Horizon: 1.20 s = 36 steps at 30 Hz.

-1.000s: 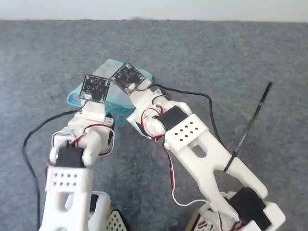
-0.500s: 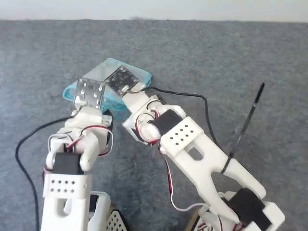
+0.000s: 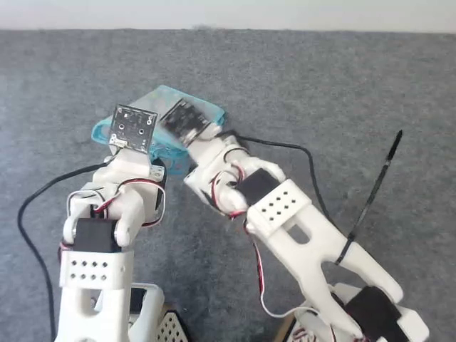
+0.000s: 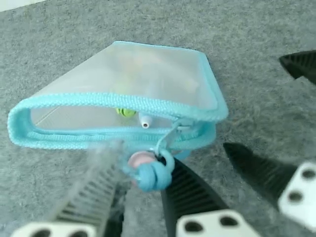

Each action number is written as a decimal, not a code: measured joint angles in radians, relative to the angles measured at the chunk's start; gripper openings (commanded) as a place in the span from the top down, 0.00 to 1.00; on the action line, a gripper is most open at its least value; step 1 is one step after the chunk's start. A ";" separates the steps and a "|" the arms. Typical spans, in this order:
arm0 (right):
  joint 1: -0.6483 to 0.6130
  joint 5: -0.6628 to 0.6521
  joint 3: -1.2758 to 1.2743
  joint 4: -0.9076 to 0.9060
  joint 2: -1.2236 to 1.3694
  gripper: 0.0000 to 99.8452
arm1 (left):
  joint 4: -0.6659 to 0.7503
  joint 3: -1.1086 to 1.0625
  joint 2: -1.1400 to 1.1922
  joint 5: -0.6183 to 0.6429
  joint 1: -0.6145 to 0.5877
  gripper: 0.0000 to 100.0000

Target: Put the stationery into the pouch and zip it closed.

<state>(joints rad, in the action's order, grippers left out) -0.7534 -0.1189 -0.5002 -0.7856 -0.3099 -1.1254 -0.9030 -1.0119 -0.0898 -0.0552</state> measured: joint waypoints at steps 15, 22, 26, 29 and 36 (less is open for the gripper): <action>-0.028 -0.080 0.031 -0.017 0.000 0.63 | 0.000 0.000 0.000 -0.061 0.000 0.99; -0.037 -0.137 0.032 0.060 0.009 0.63 | 0.000 0.000 0.000 -0.068 -0.041 0.99; -0.035 -0.129 0.110 0.051 0.129 0.63 | 0.000 0.000 0.000 -0.068 -0.041 0.99; -0.032 -0.112 0.203 0.008 0.236 0.63 | 0.000 0.000 0.000 -0.080 -0.041 0.99; -0.015 -0.078 0.264 -0.026 0.288 0.63 | -0.017 0.000 0.000 -0.173 -0.041 0.99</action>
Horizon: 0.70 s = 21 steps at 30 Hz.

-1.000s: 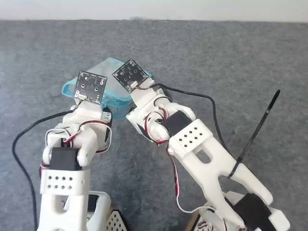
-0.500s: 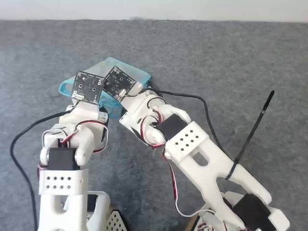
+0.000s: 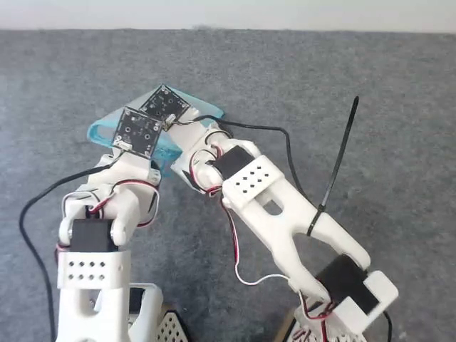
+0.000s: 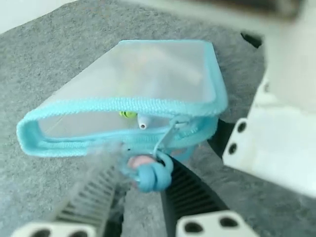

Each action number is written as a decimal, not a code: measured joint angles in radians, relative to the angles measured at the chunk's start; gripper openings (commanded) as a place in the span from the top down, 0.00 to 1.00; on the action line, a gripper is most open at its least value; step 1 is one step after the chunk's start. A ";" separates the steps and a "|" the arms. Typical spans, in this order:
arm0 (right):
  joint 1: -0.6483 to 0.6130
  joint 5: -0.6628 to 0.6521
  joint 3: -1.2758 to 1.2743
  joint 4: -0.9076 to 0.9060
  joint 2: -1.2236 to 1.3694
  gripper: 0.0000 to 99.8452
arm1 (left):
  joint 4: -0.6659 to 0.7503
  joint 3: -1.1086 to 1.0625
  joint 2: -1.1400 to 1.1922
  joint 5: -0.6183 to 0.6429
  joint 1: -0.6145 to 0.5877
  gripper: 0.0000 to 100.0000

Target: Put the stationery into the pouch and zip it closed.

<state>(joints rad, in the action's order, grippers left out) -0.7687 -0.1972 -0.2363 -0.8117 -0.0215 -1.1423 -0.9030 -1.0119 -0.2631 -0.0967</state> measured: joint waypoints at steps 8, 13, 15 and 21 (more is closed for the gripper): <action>0.008 0.003 0.000 0.003 0.000 0.63 | -0.051 0.000 0.000 -0.091 -0.002 0.99; 0.008 0.003 0.002 0.005 0.009 0.63 | -0.054 0.000 -0.084 -0.095 0.000 0.99; 0.011 0.003 0.002 0.005 0.011 0.63 | -0.054 -0.008 -0.130 -0.095 -0.005 0.99; 0.011 0.003 -0.044 0.005 0.011 0.63 | -0.075 -0.020 -0.180 -0.095 -0.005 0.99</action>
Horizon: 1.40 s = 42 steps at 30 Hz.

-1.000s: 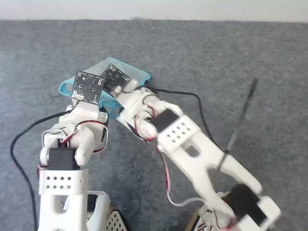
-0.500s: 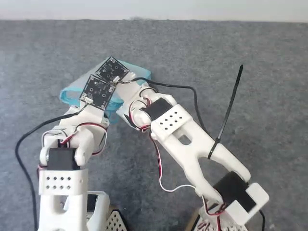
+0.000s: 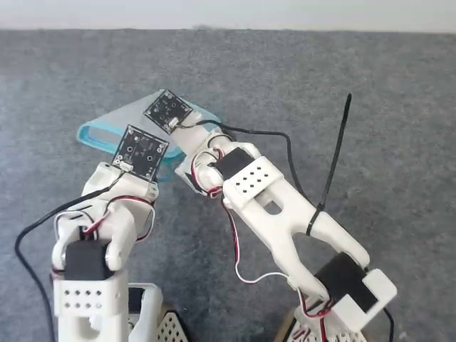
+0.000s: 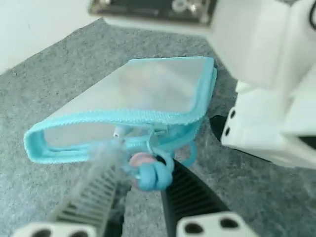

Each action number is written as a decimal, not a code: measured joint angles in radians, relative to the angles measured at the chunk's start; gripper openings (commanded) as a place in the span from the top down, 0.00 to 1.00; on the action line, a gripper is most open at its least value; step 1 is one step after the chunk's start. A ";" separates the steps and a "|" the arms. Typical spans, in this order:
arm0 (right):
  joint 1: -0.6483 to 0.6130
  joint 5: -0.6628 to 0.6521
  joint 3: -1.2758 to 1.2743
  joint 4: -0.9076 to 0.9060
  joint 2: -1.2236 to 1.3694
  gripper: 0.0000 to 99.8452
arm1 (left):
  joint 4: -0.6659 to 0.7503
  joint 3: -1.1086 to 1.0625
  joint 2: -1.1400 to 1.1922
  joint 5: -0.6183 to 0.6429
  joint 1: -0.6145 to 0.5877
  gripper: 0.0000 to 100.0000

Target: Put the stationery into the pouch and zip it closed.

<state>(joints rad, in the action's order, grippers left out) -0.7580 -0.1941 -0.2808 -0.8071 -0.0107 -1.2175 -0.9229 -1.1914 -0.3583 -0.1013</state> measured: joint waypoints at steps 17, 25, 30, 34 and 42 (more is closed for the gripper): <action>-0.051 0.000 0.026 0.084 0.000 0.63 | 0.000 -0.011 -0.002 0.000 0.000 0.99; -0.051 0.000 0.034 0.144 0.000 0.68 | 0.000 -0.020 -0.009 0.000 0.000 0.99; -0.051 0.000 0.034 0.153 0.038 0.86 | 0.000 -0.020 -0.009 0.000 0.000 0.99; -0.048 0.000 0.034 0.153 0.068 0.99 | 0.000 -0.038 -0.011 0.000 0.000 0.99; -0.026 0.000 0.034 0.140 0.077 0.99 | 0.000 -0.038 -0.011 0.005 -0.002 0.99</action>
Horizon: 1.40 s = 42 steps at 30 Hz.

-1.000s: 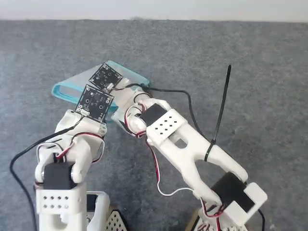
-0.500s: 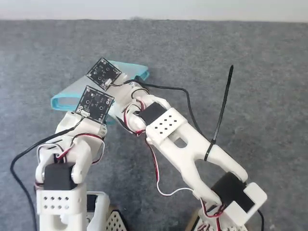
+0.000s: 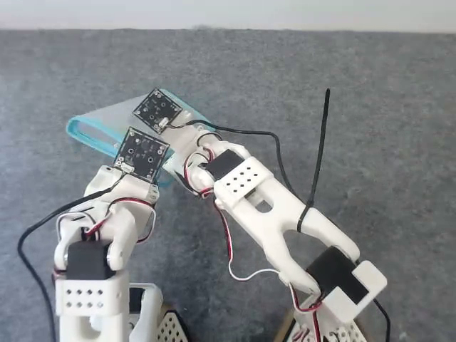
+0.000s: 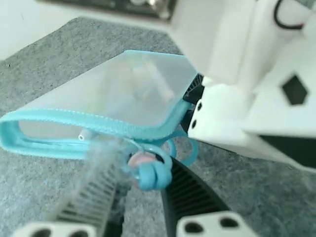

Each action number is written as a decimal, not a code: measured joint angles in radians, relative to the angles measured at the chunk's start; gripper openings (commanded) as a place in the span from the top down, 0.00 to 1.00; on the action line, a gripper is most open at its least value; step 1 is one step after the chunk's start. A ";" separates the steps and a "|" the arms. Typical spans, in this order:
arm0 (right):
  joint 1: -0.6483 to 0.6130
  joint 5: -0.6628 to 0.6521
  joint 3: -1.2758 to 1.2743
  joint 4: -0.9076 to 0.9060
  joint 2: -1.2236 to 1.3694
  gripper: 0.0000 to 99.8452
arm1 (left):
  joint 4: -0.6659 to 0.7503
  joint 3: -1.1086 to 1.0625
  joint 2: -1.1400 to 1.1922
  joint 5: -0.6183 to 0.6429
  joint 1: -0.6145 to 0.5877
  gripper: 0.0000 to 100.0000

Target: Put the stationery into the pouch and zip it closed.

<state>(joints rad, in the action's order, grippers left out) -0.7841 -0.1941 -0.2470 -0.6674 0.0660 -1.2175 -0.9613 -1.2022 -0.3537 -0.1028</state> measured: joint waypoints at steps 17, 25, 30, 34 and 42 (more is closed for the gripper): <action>0.315 0.054 -0.256 -0.187 -0.226 0.99 | 0.000 -0.101 0.000 0.083 0.316 0.99; 0.341 0.054 -0.585 -0.252 -0.740 0.99 | 0.074 -0.166 0.046 0.126 0.493 0.99; 0.311 -0.002 -0.652 -0.267 -0.821 0.99 | 0.161 -0.175 0.258 0.127 0.667 0.99; 0.262 -0.061 -0.704 -0.245 -0.870 0.98 | 0.172 -0.172 0.347 0.121 0.661 0.99; 0.221 -0.100 -0.761 -0.232 -1.014 0.76 | 0.074 -0.172 0.173 0.089 0.546 0.99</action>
<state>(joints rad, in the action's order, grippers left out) -0.5631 -0.2938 -1.0081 -0.8991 -0.9482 -1.1439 -1.1331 -1.0288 -0.2647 0.4434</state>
